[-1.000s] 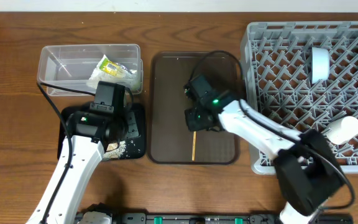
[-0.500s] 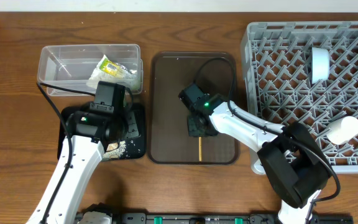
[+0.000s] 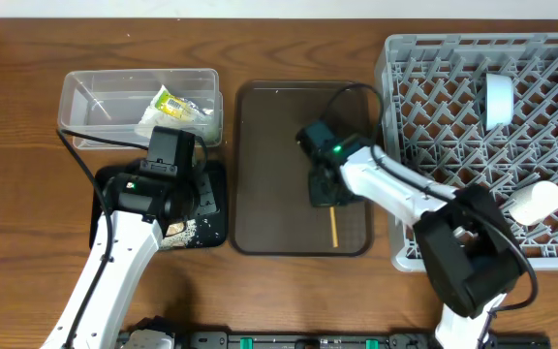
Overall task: Sort waste into correct bins and load items into the dishwasher rack
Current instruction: 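Pinch the remaining wooden chopstick with the right gripper and lift, then carry the chopstick right and lower it into the rack slot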
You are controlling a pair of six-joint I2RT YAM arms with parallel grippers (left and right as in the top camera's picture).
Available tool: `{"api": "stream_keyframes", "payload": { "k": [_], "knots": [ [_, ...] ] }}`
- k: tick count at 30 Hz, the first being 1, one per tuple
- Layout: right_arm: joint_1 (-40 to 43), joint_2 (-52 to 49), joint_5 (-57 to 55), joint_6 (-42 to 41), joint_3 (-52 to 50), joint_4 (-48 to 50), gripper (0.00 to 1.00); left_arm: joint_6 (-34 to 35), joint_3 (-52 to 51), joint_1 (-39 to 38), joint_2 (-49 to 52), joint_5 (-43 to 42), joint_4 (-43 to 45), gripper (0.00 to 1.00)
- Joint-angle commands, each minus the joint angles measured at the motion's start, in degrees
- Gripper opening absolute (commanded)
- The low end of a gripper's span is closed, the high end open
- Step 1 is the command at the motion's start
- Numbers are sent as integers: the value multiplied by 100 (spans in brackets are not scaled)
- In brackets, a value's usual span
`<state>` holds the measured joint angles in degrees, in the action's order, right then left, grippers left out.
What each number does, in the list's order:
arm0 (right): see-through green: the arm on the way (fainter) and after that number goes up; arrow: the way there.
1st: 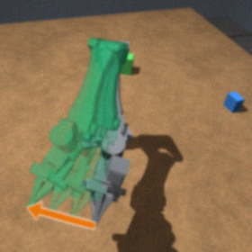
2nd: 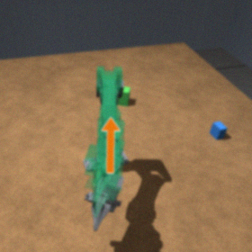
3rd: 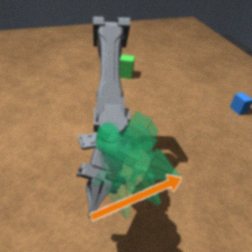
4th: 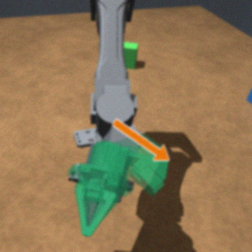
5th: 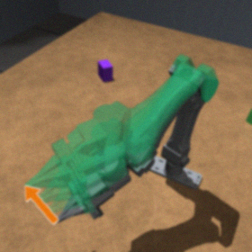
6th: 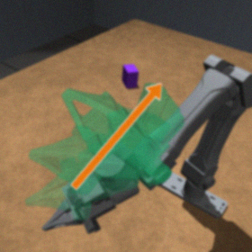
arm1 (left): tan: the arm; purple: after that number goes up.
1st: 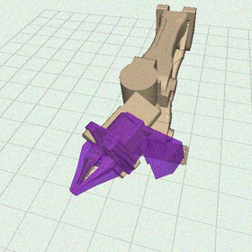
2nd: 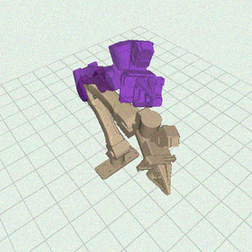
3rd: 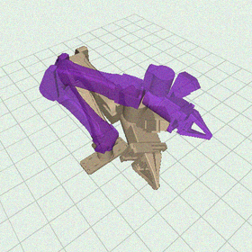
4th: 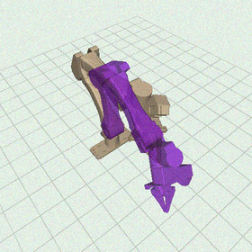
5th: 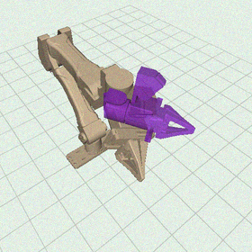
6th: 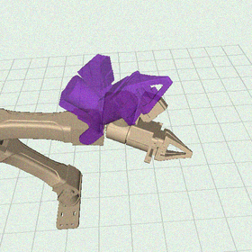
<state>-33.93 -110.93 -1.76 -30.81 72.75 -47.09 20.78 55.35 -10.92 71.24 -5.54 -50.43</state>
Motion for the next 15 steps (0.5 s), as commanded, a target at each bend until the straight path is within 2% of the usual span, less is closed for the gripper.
{"api": "stream_keyframes", "payload": {
  "k": [1, 9, 15],
  "knots": [
    [284, 684, 72, 737, 474, -240, 1, 11, 28, 24, -7, 131, -11, 59],
    [1200, 1921, 70, 1797, 798, -763, 2, 11, 28, 24, -7, 129, -11, 59],
    [2072, 2048, 70, 2177, 767, -1217, 3, 9, 28, 24, -7, 129, -11, 59]
  ]
}}
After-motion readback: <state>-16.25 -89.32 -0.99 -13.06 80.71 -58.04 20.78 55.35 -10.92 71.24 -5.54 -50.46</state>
